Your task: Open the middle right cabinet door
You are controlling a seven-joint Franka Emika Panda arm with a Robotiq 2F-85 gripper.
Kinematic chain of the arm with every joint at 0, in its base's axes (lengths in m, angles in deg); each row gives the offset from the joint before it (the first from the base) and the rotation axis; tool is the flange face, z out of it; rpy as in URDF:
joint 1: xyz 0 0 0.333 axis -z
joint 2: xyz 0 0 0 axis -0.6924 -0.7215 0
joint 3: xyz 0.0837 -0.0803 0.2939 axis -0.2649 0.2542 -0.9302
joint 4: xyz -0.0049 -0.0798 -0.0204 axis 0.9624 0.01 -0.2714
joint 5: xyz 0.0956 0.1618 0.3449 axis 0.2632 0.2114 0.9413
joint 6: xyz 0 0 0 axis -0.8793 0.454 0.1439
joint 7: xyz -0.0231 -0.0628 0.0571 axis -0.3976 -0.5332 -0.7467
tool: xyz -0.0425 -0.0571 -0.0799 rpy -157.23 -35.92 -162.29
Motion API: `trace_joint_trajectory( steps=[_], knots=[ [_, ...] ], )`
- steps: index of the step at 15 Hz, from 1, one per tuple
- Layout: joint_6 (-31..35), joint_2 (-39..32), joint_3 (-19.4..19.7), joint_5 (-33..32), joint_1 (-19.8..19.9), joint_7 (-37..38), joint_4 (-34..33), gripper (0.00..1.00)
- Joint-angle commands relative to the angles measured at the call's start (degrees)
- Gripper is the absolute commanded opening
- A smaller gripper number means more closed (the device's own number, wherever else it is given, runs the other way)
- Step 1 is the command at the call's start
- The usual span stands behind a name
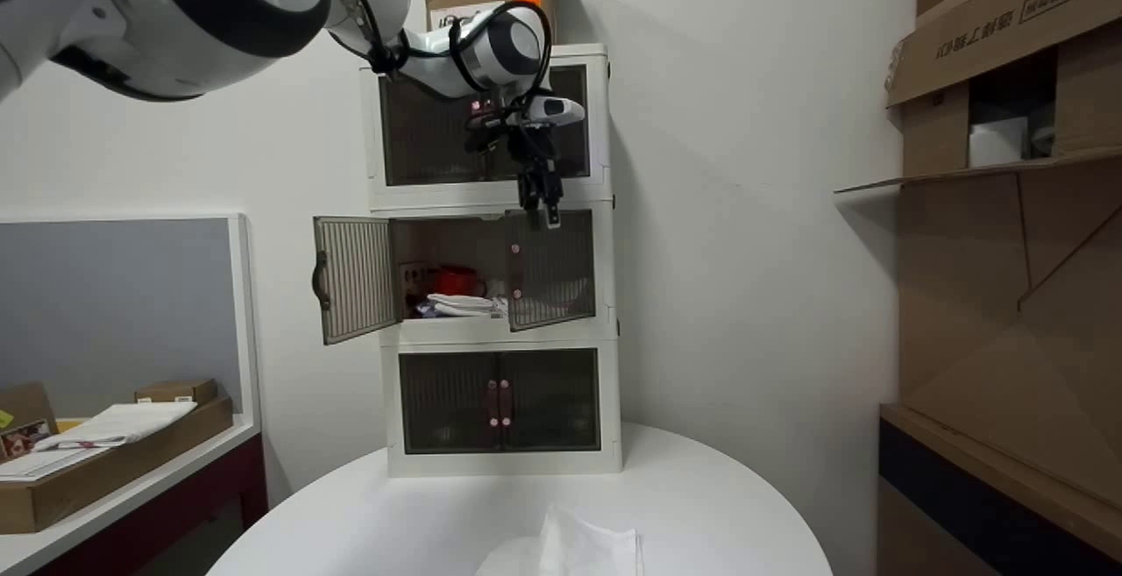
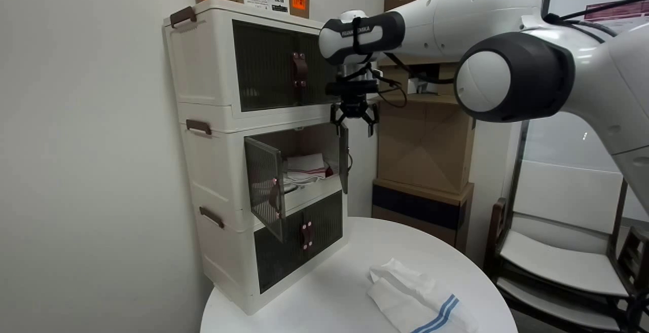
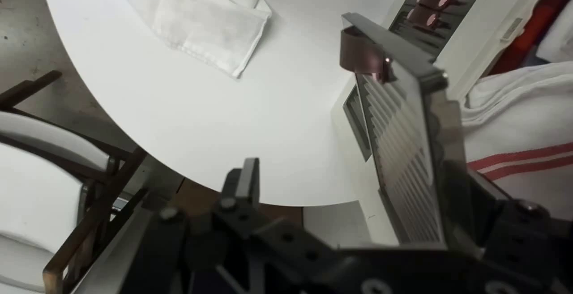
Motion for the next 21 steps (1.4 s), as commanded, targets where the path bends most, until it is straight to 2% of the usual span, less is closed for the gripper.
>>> trace_joint_trajectory(
  steps=[1,12,16,18,21],
  knots=[
    [-0.6,1.5,1.5,-3.1,0.7,-3.3,0.6,1.00],
    [2.5,2.1,3.5,-7.7,7.9,-27.1,0.7,1.00],
    [1.9,4.4,2.7,-6.1,8.5,-30.7,0.8,1.00],
    [1.4,7.5,2.3,-5.8,8.1,-32.1,1.6,1.00],
    [4.6,14.9,2.4,-7.4,5.8,-30.2,4.9,1.00]
  ],
)
